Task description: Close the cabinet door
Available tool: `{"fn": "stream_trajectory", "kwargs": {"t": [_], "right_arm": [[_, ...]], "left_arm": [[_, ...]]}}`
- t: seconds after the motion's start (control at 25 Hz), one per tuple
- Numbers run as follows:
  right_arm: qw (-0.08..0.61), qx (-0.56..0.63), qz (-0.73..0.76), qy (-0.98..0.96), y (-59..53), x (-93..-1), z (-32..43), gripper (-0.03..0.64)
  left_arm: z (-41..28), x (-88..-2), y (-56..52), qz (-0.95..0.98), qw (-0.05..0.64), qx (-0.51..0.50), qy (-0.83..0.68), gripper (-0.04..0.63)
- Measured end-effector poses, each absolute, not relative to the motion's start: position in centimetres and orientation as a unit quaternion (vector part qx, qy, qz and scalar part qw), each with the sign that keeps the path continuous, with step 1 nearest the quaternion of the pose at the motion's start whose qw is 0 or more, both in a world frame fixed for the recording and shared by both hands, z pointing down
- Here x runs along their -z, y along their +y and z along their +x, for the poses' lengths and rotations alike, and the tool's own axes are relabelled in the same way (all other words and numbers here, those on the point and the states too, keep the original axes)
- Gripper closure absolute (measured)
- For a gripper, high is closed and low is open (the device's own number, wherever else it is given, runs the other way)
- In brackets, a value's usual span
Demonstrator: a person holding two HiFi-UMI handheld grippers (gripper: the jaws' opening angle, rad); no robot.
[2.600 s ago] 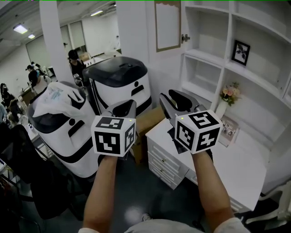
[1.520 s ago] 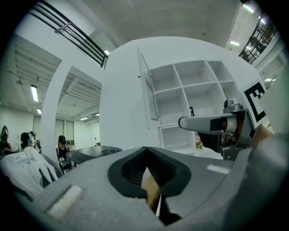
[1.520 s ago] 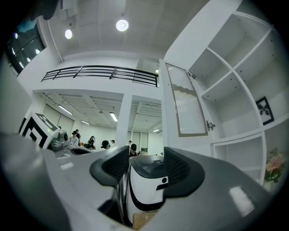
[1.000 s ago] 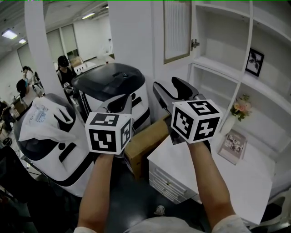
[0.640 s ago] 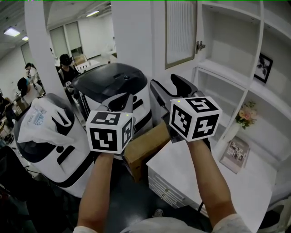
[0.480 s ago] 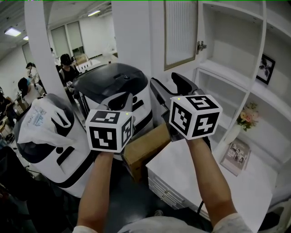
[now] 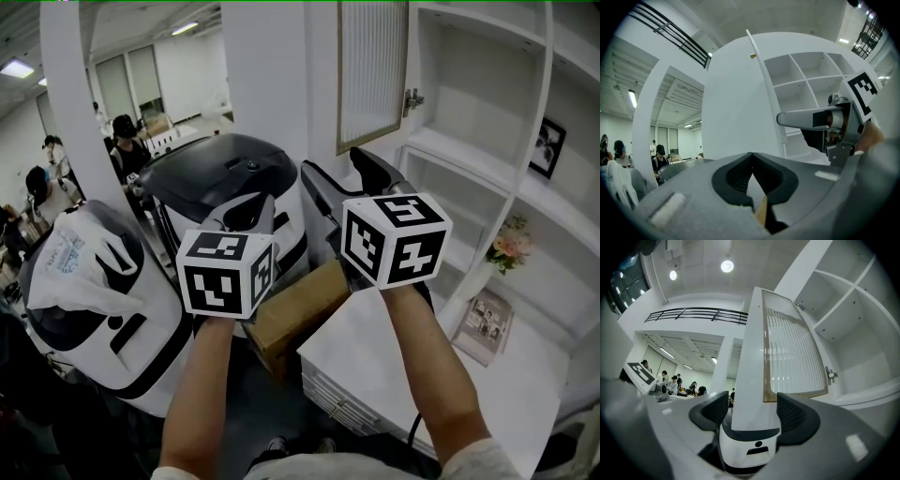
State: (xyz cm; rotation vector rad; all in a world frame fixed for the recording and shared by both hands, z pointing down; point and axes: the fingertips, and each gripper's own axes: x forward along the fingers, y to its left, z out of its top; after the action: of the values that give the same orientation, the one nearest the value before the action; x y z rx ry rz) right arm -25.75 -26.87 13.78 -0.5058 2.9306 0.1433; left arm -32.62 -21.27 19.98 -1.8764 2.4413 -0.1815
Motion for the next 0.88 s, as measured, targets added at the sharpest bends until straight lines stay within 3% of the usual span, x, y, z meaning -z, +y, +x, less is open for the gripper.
{"fn": "stream_trajectory", "kwargs": {"t": [0.88], "right_arm": [[0.094, -0.039, -0.249, 0.963, -28.1, -13.6, -27.1, 0.31]], "left_arm": [[-34.1, -19.4, -23.6, -0.667, 0.044, 0.061, 0.742, 0.597]]}}
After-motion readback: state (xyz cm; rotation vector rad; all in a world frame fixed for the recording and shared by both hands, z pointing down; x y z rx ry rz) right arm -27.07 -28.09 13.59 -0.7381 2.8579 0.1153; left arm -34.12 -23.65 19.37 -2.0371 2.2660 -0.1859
